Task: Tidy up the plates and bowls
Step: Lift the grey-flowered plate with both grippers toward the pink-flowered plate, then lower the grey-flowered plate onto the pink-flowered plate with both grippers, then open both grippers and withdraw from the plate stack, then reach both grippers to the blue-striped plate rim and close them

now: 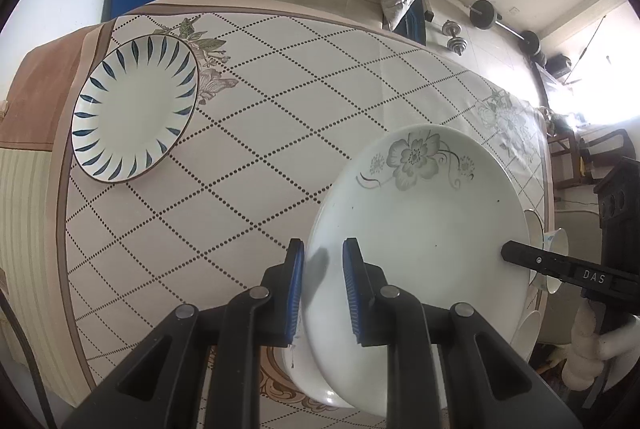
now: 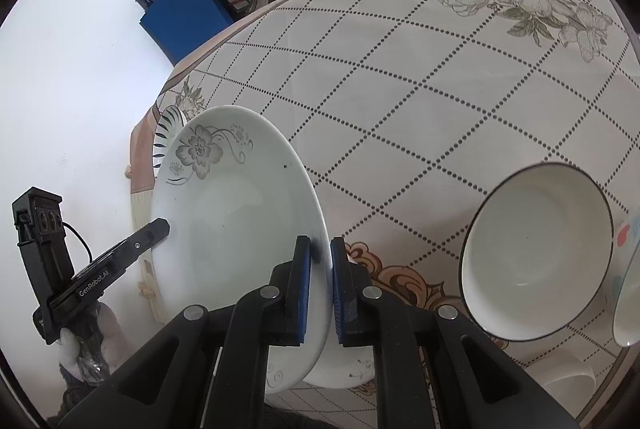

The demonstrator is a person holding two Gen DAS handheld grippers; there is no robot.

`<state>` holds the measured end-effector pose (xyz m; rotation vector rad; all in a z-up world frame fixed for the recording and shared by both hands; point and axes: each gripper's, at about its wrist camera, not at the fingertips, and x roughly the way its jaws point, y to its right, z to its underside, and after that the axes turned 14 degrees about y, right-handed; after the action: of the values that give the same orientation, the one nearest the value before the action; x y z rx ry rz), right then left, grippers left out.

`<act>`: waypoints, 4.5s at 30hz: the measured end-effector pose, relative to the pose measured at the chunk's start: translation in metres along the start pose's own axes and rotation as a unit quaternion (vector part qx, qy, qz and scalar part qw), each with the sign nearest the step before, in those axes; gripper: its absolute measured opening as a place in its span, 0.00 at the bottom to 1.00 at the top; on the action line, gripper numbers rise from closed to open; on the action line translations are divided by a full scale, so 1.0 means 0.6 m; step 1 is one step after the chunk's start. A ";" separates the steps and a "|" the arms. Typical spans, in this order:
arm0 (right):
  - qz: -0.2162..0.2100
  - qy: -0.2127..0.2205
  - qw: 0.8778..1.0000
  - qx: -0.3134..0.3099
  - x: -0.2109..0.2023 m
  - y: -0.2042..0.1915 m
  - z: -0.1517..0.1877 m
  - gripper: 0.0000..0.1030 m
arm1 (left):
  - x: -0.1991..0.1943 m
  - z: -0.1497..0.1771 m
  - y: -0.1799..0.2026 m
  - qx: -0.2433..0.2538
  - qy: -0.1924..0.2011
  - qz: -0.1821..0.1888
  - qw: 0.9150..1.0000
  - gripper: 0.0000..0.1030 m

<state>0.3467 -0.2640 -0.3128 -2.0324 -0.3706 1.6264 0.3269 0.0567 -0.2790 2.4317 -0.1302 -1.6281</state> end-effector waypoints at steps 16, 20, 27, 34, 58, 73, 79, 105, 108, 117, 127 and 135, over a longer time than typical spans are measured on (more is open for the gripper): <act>0.005 -0.031 0.999 0.033 0.047 0.057 0.155 0.11 | 0.043 0.122 -0.022 0.019 -0.048 -0.015 0.999 0.17; 0.014 -0.032 0.999 0.030 0.062 0.059 0.161 0.11 | 0.053 0.135 -0.019 0.029 -0.055 -0.019 0.998 0.17; 0.039 -0.031 0.999 0.009 0.081 0.048 0.163 0.11 | 0.071 0.153 -0.008 0.056 -0.067 -0.037 0.996 0.17; 0.055 -0.030 0.998 -0.016 0.091 0.030 0.161 0.11 | 0.076 0.165 -0.008 0.057 -0.069 -0.043 0.995 0.17; 0.060 -0.053 0.997 0.019 0.077 0.045 0.171 0.10 | 0.088 0.181 -0.018 0.054 -0.080 -0.048 0.994 0.15; 0.057 -0.019 0.998 0.028 0.089 0.037 0.183 0.12 | 0.088 0.184 -0.001 0.056 -0.084 -0.055 0.993 0.15; 0.027 -0.050 0.994 0.089 0.094 0.066 0.180 0.15 | 0.094 0.176 -0.013 0.047 -0.089 -0.050 0.994 0.15; 0.130 -0.062 0.990 0.011 0.090 0.031 0.191 0.11 | 0.094 0.174 -0.017 0.054 -0.090 -0.043 0.994 0.15; 0.133 -0.062 0.989 0.012 0.093 0.027 0.192 0.12 | 0.079 0.171 -0.016 0.059 -0.081 -0.051 0.994 0.16; 0.158 -0.023 0.986 -0.040 0.074 -0.045 0.196 0.75 | -0.019 0.120 -0.025 0.046 0.011 -0.046 0.998 0.36; 0.104 0.047 0.987 -0.112 0.091 -0.240 0.099 0.97 | -0.053 0.002 -0.144 0.001 0.059 -0.066 0.996 0.48; 0.058 0.014 0.987 -0.147 0.258 -0.422 -0.011 0.97 | -0.019 -0.107 -0.354 -0.090 0.052 -0.095 0.990 0.48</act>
<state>0.4165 0.0242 -0.3021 -2.3296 -0.5166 1.6929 0.3722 0.2737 -0.2928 2.4442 0.2620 -1.5059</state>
